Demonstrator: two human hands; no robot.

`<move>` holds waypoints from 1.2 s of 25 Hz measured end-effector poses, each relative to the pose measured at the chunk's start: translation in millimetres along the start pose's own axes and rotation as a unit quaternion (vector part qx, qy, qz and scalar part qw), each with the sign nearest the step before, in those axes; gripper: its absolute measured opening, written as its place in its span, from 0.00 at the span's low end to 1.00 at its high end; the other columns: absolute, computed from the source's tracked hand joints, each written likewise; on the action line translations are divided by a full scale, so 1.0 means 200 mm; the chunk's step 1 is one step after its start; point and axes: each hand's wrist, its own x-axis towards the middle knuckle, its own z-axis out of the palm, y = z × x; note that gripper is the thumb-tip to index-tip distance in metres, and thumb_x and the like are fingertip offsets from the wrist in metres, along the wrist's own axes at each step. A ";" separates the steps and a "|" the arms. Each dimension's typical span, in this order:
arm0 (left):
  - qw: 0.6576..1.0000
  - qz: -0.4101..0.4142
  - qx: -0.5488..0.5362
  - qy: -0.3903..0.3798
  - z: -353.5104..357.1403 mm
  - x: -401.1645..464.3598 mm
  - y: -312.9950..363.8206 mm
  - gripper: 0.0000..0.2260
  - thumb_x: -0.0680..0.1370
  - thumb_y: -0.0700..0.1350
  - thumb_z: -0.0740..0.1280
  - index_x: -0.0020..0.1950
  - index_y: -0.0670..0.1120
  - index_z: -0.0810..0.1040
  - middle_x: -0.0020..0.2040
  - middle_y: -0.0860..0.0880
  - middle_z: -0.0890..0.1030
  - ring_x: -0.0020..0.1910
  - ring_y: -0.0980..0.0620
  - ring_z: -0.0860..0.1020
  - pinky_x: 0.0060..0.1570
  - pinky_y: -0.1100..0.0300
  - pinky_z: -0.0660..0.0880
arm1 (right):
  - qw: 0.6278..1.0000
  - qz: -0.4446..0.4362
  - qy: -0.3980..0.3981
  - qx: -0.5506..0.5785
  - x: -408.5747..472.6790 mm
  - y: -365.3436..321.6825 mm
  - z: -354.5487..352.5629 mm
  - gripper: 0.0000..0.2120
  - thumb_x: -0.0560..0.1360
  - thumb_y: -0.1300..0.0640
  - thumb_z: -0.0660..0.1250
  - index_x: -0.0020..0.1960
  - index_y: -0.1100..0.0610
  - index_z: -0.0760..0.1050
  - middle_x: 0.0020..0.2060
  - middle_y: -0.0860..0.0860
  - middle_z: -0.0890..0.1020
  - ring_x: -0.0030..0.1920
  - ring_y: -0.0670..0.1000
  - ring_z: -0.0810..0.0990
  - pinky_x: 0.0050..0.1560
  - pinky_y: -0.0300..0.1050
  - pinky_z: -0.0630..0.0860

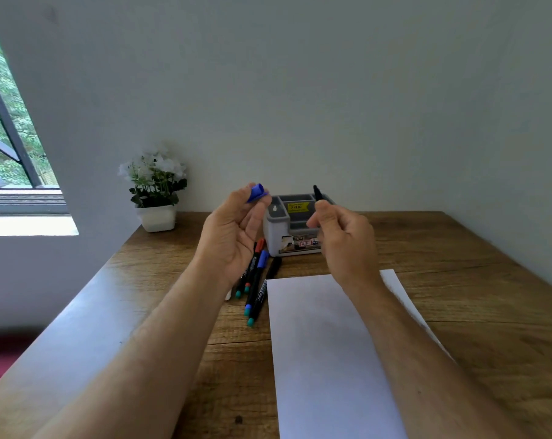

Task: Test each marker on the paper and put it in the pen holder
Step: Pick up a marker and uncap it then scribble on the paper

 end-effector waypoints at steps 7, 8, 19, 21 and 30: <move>0.891 0.061 0.445 -0.068 -0.04 0.02 -0.03 0.16 0.76 0.37 0.55 0.43 0.44 0.83 0.37 0.48 0.77 0.35 0.52 0.73 0.38 0.57 0.73 | 0.985 0.053 0.002 0.163 -0.01 -0.03 -0.02 0.13 0.84 0.57 0.56 0.59 0.56 0.79 0.29 0.53 0.76 0.26 0.48 0.70 0.24 0.41 0.67; 0.767 0.117 0.625 -0.090 -0.04 0.02 -0.03 0.15 0.78 0.39 0.57 0.40 0.47 0.82 0.38 0.50 0.79 0.37 0.53 0.76 0.41 0.56 0.76 | 0.983 0.059 0.009 0.172 -0.01 -0.04 -0.02 0.12 0.84 0.58 0.58 0.62 0.54 0.77 0.31 0.53 0.79 0.26 0.49 0.72 0.23 0.41 0.68; 0.459 0.040 0.870 -0.176 -0.03 0.01 -0.04 0.07 0.74 0.57 0.73 0.48 0.57 0.85 0.47 0.59 0.82 0.48 0.58 0.77 0.52 0.57 0.74 | 0.986 0.068 0.009 0.150 0.01 -0.08 -0.01 0.10 0.78 0.67 0.62 0.55 0.55 0.74 0.42 0.57 0.85 0.31 0.58 0.84 0.25 0.44 0.78; 0.437 0.029 0.882 -0.174 -0.04 0.01 -0.07 0.09 0.73 0.59 0.73 0.48 0.57 0.85 0.46 0.59 0.82 0.47 0.56 0.77 0.55 0.55 0.74 | 0.991 0.076 0.013 0.107 0.01 -0.06 0.00 0.04 0.79 0.60 0.66 0.53 0.55 0.74 0.37 0.55 0.84 0.28 0.54 0.82 0.24 0.43 0.76; 0.433 0.006 0.883 -0.182 -0.04 0.02 -0.12 0.05 0.73 0.57 0.73 0.44 0.58 0.81 0.43 0.60 0.80 0.46 0.57 0.75 0.58 0.53 0.71 | 0.980 0.107 -0.016 0.168 -0.16 0.05 0.00 0.09 0.76 0.60 0.62 0.40 0.62 0.76 0.24 0.57 0.73 0.21 0.50 0.69 0.20 0.38 0.66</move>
